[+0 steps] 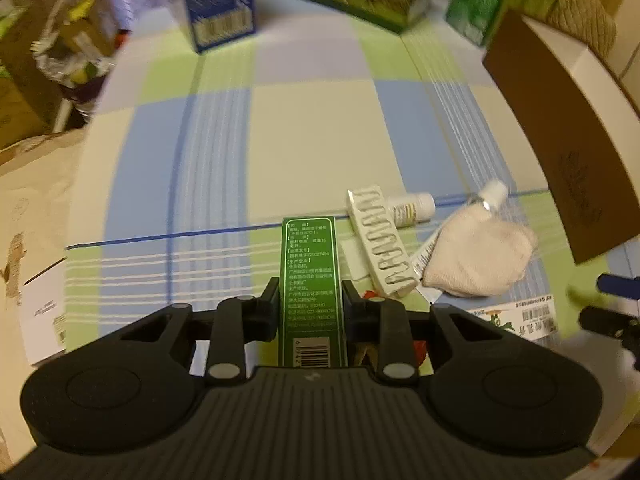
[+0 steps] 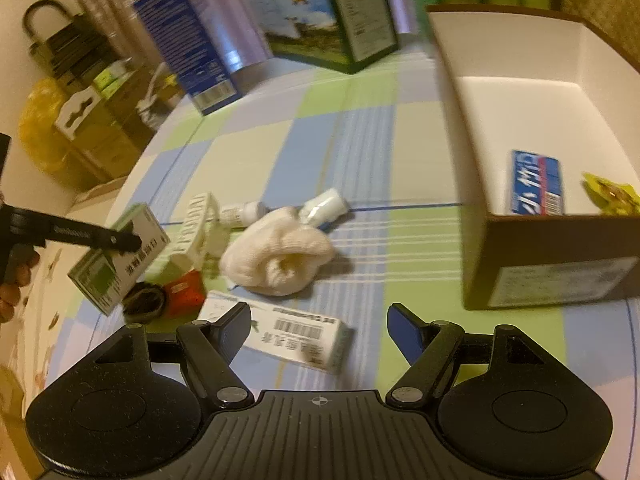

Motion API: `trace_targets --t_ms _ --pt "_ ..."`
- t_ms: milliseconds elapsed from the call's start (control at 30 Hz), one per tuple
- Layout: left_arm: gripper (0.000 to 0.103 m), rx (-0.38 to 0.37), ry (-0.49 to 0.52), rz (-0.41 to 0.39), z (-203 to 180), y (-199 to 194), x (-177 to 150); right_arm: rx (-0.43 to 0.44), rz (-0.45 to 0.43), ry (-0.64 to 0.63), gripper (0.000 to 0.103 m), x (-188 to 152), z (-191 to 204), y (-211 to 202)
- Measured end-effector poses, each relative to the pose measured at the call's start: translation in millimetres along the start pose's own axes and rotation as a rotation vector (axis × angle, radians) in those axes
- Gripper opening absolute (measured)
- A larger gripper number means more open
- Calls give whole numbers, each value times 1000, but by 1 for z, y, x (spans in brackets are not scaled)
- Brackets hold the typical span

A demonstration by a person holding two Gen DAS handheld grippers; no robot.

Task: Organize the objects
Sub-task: 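Grasp the green medicine box with the left tool while the right tool grasps the white ointment box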

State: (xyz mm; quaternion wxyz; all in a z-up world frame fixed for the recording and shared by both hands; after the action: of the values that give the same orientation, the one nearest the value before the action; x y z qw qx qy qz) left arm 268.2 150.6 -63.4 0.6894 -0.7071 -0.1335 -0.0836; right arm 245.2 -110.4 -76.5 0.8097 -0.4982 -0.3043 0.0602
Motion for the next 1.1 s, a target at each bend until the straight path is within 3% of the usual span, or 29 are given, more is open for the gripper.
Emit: trace_targets --t_ms 267,433,767,900,1100 --pt "26 29 -156 -72 31 -36 -39 82 31 -239 72 6 29 25" --pt "25 54 -234 -67 46 -43 -63 94 60 -374 72 4 40 55" --pt "26 65 -323 -38 54 -35 -102 105 147 -436 72 -22 56 70" --pt "26 64 -333 -27 51 -28 -111 111 182 -410 48 -38 65 70" --pt "25 75 -332 -8 45 -17 -124 84 164 -387 48 -40 74 73"
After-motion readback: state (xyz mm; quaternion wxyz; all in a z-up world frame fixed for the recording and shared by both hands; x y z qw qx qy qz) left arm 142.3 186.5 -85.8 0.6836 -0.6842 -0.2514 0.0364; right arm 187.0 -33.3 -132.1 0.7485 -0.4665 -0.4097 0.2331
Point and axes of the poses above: each gripper's, at about its wrist camera, not at the fingertips, and y roughly the way its jaws point, z to its left, x to its top, the point moved 2 cm from there along y, roughly the way its jaws point, and after that the axes turned 7 degrees about z, right-handed, at the moved point
